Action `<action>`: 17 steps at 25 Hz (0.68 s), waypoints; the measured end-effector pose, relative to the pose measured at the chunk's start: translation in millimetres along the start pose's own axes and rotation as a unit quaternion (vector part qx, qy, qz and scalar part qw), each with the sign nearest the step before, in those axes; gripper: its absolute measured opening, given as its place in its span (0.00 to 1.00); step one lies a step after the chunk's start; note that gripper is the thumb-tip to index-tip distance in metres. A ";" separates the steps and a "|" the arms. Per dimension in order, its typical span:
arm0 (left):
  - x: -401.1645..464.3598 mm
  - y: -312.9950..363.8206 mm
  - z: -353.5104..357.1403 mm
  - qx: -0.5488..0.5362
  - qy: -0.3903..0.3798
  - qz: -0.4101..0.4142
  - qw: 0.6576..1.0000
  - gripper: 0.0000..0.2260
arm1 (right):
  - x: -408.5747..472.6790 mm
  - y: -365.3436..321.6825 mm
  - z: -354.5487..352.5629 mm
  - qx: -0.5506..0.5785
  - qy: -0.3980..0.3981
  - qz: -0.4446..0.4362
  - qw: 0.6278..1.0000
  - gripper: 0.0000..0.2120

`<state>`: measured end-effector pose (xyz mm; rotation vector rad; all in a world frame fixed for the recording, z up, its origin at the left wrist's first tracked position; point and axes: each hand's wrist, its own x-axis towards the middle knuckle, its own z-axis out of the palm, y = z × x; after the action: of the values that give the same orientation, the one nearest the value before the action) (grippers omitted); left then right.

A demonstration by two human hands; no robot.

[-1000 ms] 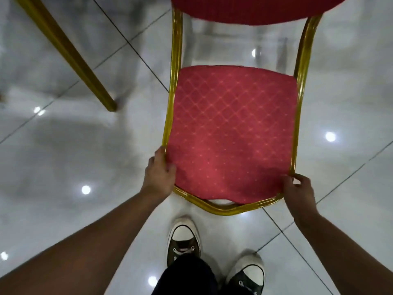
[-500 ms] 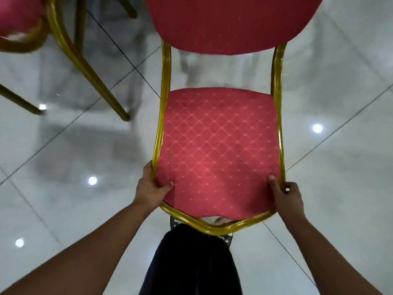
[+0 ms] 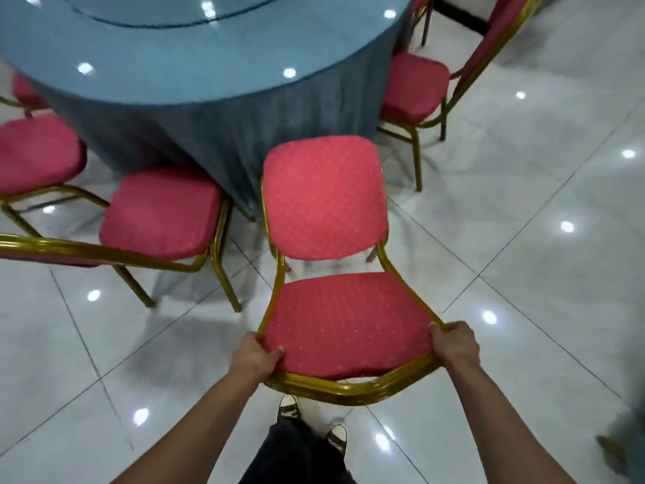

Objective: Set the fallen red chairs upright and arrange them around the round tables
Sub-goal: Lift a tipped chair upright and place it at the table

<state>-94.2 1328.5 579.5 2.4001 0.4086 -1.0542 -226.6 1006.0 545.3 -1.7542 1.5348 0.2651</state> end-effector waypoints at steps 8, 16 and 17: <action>-38.9 76.4 -32.9 -0.080 0.004 0.039 0.996 0.11 | -25.3 -92.0 -78.1 0.104 0.049 -0.045 0.992 0.17; -3.0 154.1 -87.1 0.142 0.206 0.286 0.925 0.17 | -12.6 -227.0 -74.0 -0.044 0.134 -0.316 0.938 0.15; 6.8 163.5 -96.1 0.145 0.212 0.289 0.922 0.17 | -5.9 -245.5 -72.6 -0.064 0.124 -0.320 0.937 0.15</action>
<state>41.8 1243.8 681.2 2.7468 -0.3420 -0.3428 -27.6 955.7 698.4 -2.3525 1.0372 -0.1968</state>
